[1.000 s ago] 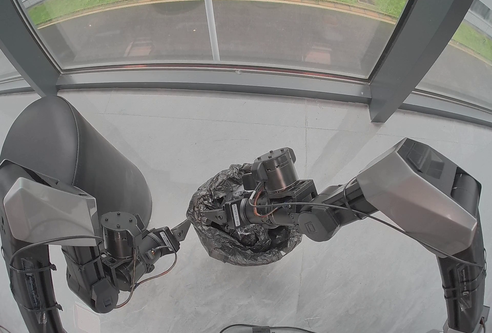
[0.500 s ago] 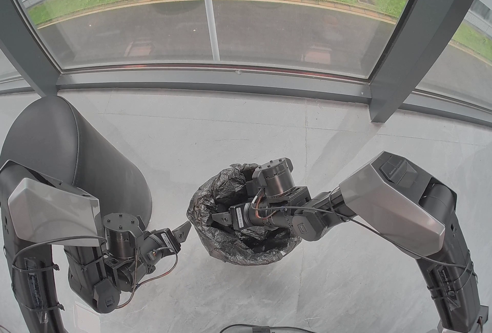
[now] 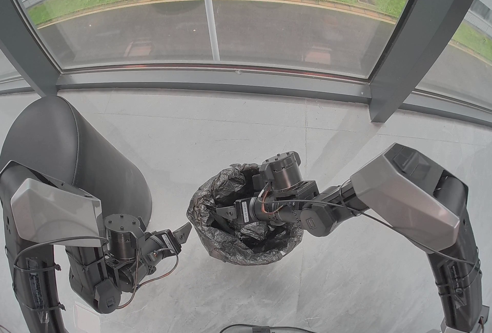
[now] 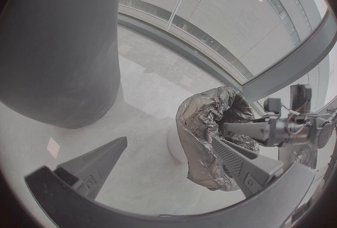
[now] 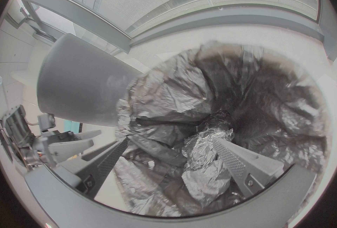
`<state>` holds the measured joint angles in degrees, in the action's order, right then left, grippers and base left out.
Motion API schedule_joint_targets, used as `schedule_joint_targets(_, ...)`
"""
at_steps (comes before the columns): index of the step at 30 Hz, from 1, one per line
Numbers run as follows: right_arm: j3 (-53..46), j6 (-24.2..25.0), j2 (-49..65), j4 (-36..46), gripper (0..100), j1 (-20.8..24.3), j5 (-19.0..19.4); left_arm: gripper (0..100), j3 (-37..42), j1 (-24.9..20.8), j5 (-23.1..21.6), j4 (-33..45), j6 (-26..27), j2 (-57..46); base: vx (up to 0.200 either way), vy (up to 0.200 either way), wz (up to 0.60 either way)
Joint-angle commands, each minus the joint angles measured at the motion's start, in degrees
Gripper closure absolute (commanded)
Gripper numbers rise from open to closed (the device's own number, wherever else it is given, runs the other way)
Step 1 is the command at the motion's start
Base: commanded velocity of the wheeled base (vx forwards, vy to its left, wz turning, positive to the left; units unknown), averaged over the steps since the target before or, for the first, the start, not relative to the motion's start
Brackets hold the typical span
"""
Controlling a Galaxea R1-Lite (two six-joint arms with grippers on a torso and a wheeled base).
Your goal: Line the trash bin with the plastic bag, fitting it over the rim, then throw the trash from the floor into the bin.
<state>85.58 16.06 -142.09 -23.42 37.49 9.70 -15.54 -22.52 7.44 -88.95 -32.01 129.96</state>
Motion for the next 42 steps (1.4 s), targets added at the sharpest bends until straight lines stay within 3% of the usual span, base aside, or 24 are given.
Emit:
schedule_joint_targets(1, -8.94, 0.82, 13.07, 0.04, 0, 1.80, -0.12, 0, 0.34, 0.02, 0.12, -0.08, 0.11, -0.85, 0.000, 0.000, 0.00)
schedule_joint_targets(8, -21.24, -0.67, 29.59, 0.13, 0, 2.94, -2.76, 0, 0.95, 0.28, 0.65, 0.10, 2.48, -10.17, 0.000, 0.000, 0.00)
schedule_joint_targets(9, -25.46, -3.05, 34.87, 0.13, 0, 2.86, -7.15, 0, 1.83, 0.89, 0.91, 0.54, 7.49, -14.83, 0.000, 0.000, 0.00)
schedule_joint_targets(12, -30.29, -4.63, 41.11, 0.04, 0, 2.68, -14.19, 0, 3.50, 1.42, 3.64, 0.89, 15.49, -20.98, 0.000, 0.000, 0.00)
schedule_joint_targets(13, -30.73, -4.63, 41.72, 0.04, 0, 2.68, -14.80, 0, 3.68, 1.42, 4.08, 0.89, 16.37, -21.68, 0.000, 0.000, 0.00)
schedule_joint_targets(14, -33.11, -4.81, 45.06, 0.13, 0, 2.42, -17.35, 0, 4.73, 1.42, 6.89, 0.80, 20.85, -25.02, 0.000, 0.000, 0.00)
schedule_joint_targets(15, -33.11, -4.81, 45.06, 0.13, 0, 2.42, -17.35, 0, 5.79, 1.42, 9.26, 0.80, 24.37, -28.27, 0.000, 0.000, 0.00)
schedule_joint_targets(16, -36.89, -5.16, 50.78, 0.13, 0, 1.36, -20.43, 0, 6.67, 1.16, 10.76, 0.89, 26.91, -31.61, 0.000, 0.000, 0.00)
schedule_joint_targets(20, -41.81, -7.62, 60.09, 0.57, 0, 0.13, -24.82, 0, 9.83, 1.33, 12.08, 1.42, 33.33, -41.99, 0.000, 0.000, 0.00)
schedule_joint_targets(22, -45.59, -12.36, 70.29, 3.73, 0, -0.04, -30.27, 0, 12.73, 2.04, 13.13, 7.22, 39.22, -53.94, 0.000, 0.000, 0.00)
schedule_joint_targets(23, -45.76, -12.63, 70.73, 3.91, 0, -0.04, -30.53, 0, 12.82, 2.13, 13.22, 7.66, 39.40, -54.55, 0.000, 0.000, 0.00)
schedule_joint_targets(24, -47.43, -15.53, 76.09, 6.02, 0, -0.40, -33.79, 0, 13.17, 2.39, 14.27, 14.07, 40.98, -62.20, 0.000, 0.000, 0.00)
schedule_joint_targets(25, -47.52, -15.70, 76.44, 6.19, 0, -0.48, -33.96, 0, 13.08, 2.39, 14.36, 14.69, 40.98, -62.90, 0.000, 0.000, 0.00)
schedule_joint_targets(26, -48.58, -17.20, 79.34, 6.81, 0, -1.10, -35.72, 0, 12.64, 2.39, 14.71, 20.40, 41.33, -68.26, 0.000, 0.000, 0.00)
schedule_joint_targets(31, -55.87, -21.86, 91.82, 7.16, 0, -11.21, -40.90, 0, 4.21, 3.00, 14.71, 55.64, 41.15, -95.33, 0.000, 0.000, 0.00)
schedule_joint_targets(33, -59.03, -23.44, 97.27, 7.25, 0, -14.46, -41.70, 0, 1.74, 7.05, 14.18, 64.87, 41.33, -102.37, 0.000, 0.000, 0.00)
schedule_joint_targets(35, -60.70, -24.58, 101.05, 7.25, 0, -16.30, -41.78, 0, 0.78, 9.95, 13.39, 69.27, 41.24, -106.50, 0.000, 0.000, 0.00)
schedule_joint_targets(36, -63.43, -26.95, 109.31, 7.51, 0, -20.96, -41.70, 0, -1.24, 14.17, 10.05, 77.44, 41.24, -113.79, 0.000, 0.000, 0.00)
schedule_joint_targets(42, -67.38, -27.22, 121.18, 11.99, 0, -27.99, -41.08, 0, -3.53, 20.06, 7.42, 88.16, 40.89, -122.14, 0.000, 0.000, 0.00)
